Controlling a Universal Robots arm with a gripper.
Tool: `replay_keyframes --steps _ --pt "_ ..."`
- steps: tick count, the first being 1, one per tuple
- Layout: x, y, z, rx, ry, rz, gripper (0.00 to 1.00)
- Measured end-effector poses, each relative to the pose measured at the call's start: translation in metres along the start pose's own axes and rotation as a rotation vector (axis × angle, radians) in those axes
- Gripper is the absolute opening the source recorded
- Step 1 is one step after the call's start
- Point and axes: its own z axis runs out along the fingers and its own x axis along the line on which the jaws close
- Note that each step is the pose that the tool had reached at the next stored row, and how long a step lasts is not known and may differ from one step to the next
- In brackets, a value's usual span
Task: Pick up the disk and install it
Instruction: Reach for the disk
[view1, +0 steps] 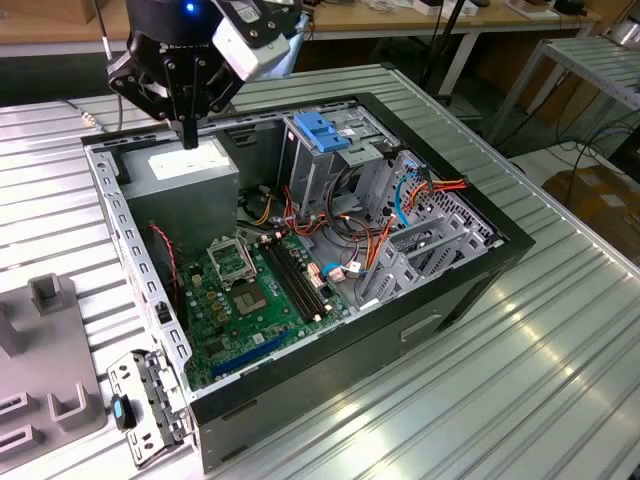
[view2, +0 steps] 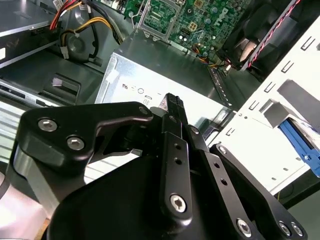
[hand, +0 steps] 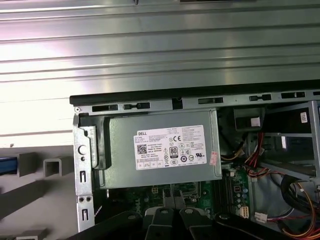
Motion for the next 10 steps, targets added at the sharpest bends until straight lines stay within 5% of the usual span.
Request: replay_keyframes --steps 10 --pt "0.011 -0.0003 -0.0003 -0.0001 0.0 0.0 0.11"
